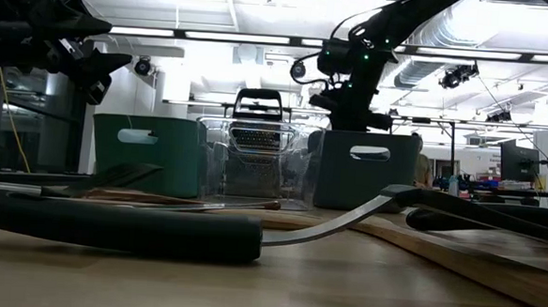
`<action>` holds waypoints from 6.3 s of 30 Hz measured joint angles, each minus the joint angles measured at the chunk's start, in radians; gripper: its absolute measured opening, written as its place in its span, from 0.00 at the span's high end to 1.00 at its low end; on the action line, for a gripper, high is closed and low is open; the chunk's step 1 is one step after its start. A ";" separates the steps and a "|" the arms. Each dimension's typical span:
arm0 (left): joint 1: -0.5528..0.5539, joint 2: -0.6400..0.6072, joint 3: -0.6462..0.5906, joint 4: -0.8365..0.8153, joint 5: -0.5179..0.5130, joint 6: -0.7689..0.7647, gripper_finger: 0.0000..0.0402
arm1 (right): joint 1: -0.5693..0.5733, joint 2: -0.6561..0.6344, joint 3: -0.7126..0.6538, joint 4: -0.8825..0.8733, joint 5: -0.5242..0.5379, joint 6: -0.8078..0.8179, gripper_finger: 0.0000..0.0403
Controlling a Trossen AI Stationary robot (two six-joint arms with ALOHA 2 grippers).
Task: Pick & Place Kitchen Items
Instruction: Put the right table knife into the blue bin, then put the left table knife into the blue bin
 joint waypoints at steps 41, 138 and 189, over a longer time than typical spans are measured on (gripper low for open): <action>0.000 0.000 0.000 0.000 0.000 0.000 0.44 | 0.086 -0.158 0.000 -0.093 -0.087 -0.012 0.76; 0.000 0.006 0.179 -0.152 -0.021 -0.296 0.44 | 1.112 -0.761 -0.580 0.310 0.219 0.287 0.88; -0.814 0.882 0.815 -0.843 -0.626 -0.935 0.44 | 1.107 -0.761 -0.580 0.305 0.221 0.344 0.88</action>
